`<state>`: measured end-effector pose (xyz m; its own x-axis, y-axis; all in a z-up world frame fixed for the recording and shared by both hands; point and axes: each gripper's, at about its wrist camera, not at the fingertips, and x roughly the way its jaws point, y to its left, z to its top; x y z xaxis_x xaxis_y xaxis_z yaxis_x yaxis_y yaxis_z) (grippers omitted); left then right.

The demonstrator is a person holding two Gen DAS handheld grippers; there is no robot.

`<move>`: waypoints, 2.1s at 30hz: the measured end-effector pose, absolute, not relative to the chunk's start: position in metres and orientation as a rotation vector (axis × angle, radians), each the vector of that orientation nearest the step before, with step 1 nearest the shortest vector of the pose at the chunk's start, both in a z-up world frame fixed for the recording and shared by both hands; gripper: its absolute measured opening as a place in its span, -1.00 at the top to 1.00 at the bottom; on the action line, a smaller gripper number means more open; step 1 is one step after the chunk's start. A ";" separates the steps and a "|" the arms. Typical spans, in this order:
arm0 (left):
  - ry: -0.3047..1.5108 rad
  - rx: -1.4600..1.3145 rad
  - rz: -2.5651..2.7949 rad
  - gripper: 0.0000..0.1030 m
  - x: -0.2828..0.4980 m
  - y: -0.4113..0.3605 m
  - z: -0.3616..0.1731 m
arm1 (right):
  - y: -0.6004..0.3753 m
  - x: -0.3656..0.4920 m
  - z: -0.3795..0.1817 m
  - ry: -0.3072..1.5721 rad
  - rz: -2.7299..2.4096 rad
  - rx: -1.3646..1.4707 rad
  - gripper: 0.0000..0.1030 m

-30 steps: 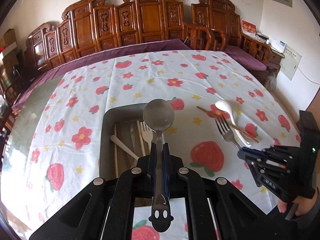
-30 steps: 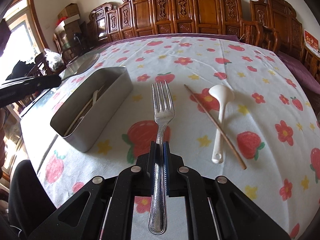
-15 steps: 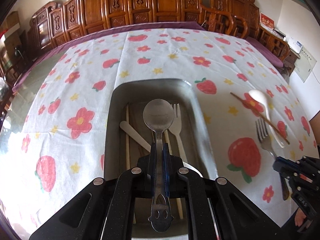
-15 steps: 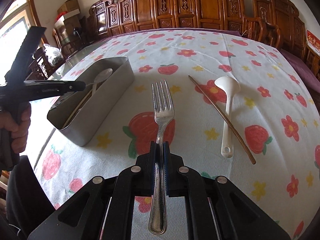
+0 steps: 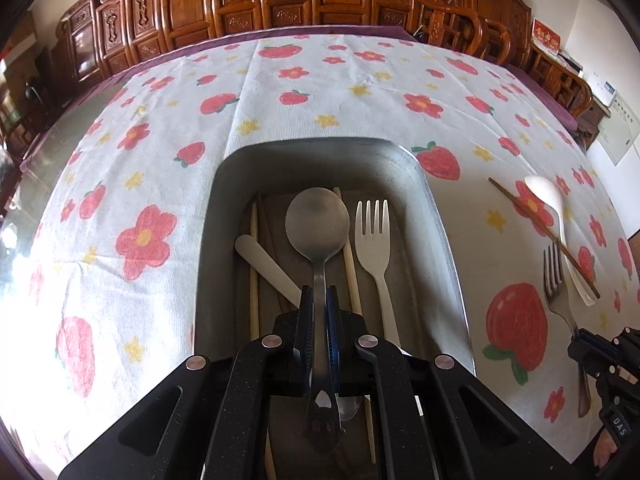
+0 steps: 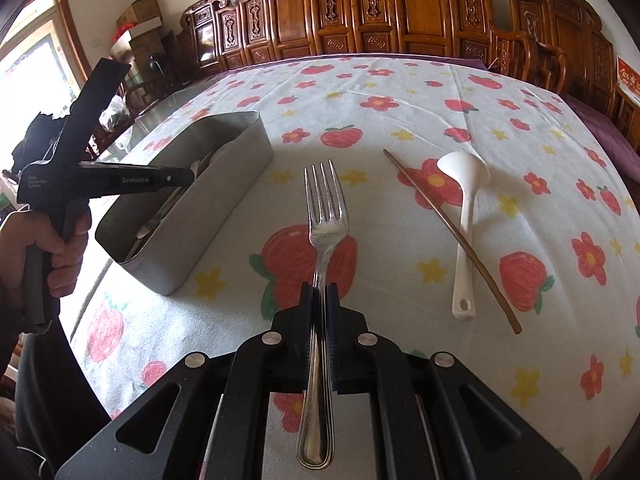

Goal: Organize utensils
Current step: 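Carry the metal spoon into the metal tray and open the left tool, then carry the metal fork into the metal tray and open the right tool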

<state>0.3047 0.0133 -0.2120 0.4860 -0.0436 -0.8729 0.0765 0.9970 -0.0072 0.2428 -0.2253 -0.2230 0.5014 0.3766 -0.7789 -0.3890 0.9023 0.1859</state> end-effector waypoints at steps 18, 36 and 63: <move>0.916 0.012 -0.095 0.58 0.251 0.060 -0.146 | -0.182 0.237 -0.203 0.904 0.499 -0.128 0.84; 0.829 -0.036 -0.097 -0.27 0.215 0.105 -0.115 | -0.131 0.252 -0.159 0.858 0.542 -0.113 0.84; 0.844 -0.058 -0.030 -0.70 0.214 0.141 -0.133 | -0.045 0.315 -0.201 1.006 0.523 0.023 0.83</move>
